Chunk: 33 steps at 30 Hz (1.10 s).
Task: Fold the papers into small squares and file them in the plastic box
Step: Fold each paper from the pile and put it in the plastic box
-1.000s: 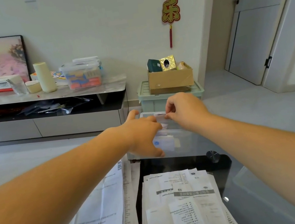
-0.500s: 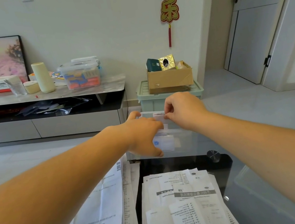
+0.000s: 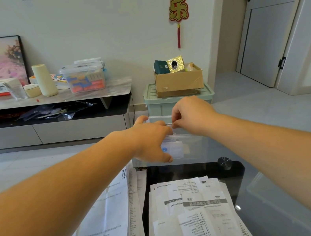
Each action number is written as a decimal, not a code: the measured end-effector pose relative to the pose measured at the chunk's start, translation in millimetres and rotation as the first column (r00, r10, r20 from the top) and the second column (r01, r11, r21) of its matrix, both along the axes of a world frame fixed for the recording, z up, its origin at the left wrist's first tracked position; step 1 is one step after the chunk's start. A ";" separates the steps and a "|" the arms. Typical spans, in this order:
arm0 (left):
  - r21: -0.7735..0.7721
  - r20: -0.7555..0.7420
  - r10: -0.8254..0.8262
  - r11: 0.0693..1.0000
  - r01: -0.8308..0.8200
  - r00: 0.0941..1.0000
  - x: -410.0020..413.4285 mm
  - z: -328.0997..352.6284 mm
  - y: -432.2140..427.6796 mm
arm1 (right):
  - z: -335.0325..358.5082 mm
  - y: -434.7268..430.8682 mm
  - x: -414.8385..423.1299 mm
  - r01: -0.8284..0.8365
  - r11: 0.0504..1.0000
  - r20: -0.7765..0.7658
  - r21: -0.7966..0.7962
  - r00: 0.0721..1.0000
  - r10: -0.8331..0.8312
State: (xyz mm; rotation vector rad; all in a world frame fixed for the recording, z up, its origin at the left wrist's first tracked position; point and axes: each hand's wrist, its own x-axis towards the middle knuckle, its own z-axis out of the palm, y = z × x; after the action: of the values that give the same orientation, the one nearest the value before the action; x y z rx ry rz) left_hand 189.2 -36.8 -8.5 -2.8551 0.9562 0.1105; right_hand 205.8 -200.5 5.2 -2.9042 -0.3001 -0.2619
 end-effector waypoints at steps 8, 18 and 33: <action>-0.090 0.128 -0.047 0.994 0.059 0.991 0.7 -11.0 5.9 | -0.5 -10.8 -3.2 -0.069 0.996 -0.022 0.054 0.997 0.070; -0.073 0.079 -0.013 0.997 0.019 0.997 -0.3 -8.4 2.9 | 3.3 -12.8 -8.6 -0.174 0.976 -0.184 -0.128 0.971 0.149; -0.386 0.245 0.060 0.922 0.041 0.968 -89.3 22.0 27.1 | 16.9 -38.6 -137.9 -0.178 0.921 0.046 0.346 0.984 0.172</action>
State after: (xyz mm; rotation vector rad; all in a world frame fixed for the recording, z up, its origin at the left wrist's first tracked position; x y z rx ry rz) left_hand 99.9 -9.6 13.5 -3.1167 1.0046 -0.4877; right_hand 67.9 -239.1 22.1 -2.5076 -0.4623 -0.2761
